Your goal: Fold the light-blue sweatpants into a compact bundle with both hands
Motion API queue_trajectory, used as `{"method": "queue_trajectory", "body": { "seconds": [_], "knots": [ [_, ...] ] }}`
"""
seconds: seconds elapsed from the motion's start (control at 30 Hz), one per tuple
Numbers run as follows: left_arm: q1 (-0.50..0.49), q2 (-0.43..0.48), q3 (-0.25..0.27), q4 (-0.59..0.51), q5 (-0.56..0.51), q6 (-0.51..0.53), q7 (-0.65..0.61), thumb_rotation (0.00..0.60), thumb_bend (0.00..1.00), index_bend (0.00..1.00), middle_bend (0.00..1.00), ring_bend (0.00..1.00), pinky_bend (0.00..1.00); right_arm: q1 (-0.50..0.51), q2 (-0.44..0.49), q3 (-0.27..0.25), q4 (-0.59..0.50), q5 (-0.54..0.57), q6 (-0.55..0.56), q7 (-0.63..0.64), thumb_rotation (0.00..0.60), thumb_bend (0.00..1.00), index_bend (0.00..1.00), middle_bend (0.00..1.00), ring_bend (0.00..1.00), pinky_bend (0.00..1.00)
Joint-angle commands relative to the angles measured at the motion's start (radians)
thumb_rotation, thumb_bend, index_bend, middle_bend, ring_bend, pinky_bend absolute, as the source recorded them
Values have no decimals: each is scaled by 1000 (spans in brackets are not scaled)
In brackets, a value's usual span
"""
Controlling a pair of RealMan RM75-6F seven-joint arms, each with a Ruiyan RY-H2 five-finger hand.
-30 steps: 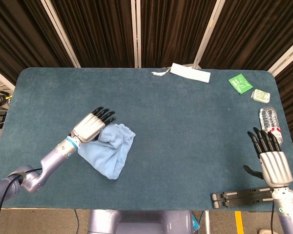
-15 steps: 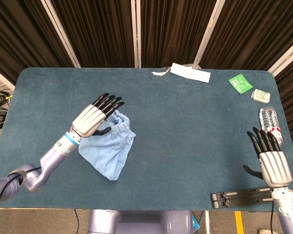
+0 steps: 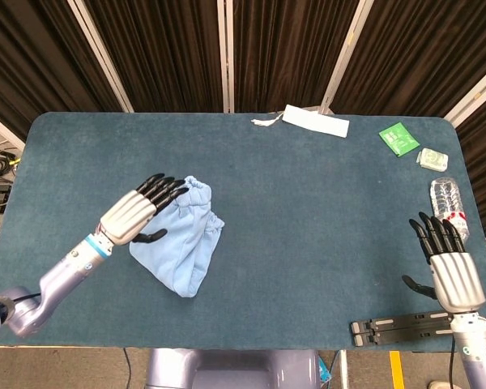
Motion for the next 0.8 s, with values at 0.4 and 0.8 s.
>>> {"method": "queue_trajectory", "body": {
  "seconds": [0.4, 0.8],
  "knots": [
    [-15, -144, 5, 148, -53, -103, -104, 600, 458, 0, 0, 0, 0, 4, -5, 4, 13, 15, -15, 3, 600, 0, 14, 0, 0, 0],
    [-94, -277, -21, 210, -91, -226, -40, 600, 467, 0, 0, 0, 17, 5, -8, 11, 32, 37, -26, 8, 600, 0, 14, 0, 0, 0]
  ]
}}
